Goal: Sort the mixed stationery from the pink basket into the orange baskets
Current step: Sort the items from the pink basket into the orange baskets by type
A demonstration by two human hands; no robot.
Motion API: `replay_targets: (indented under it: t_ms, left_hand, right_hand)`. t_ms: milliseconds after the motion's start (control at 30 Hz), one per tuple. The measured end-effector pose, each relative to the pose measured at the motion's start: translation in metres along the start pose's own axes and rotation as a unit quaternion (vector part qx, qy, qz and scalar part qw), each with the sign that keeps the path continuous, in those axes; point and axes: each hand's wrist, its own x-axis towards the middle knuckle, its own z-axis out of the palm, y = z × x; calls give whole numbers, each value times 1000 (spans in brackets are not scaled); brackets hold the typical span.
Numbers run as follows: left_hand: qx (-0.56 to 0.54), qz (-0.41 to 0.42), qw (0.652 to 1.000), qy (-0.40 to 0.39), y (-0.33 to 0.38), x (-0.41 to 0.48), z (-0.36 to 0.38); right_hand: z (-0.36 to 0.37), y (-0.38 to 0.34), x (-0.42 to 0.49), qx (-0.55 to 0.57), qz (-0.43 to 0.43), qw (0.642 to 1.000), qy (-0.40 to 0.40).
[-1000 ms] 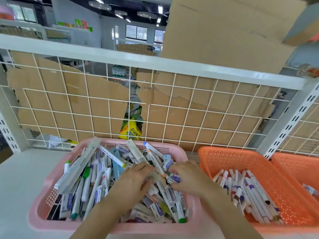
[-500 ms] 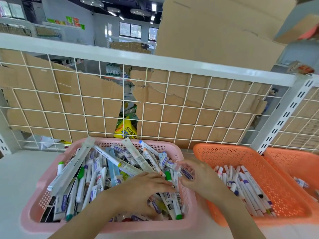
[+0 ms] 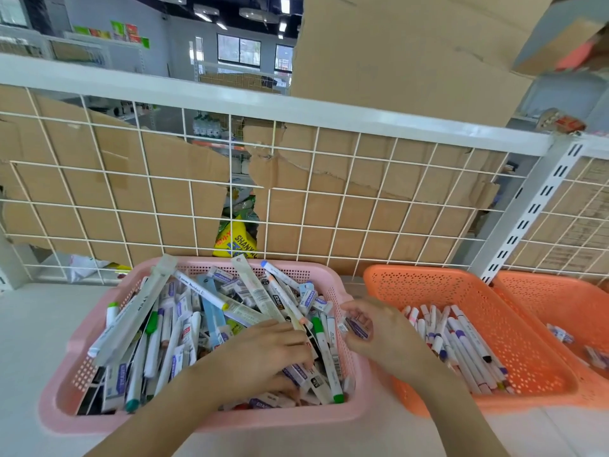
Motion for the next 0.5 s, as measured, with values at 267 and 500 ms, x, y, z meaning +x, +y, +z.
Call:
replay_targets:
  t_ms: [267, 500]
  left_hand:
    - [18, -10, 1000, -18, 3, -9, 5]
    - [-100, -138, 985, 39, 13, -7, -11]
  right_hand:
    - [-2, 0, -8, 3, 16, 1000, 24]
    - [-13, 7, -28, -13, 58, 994, 94]
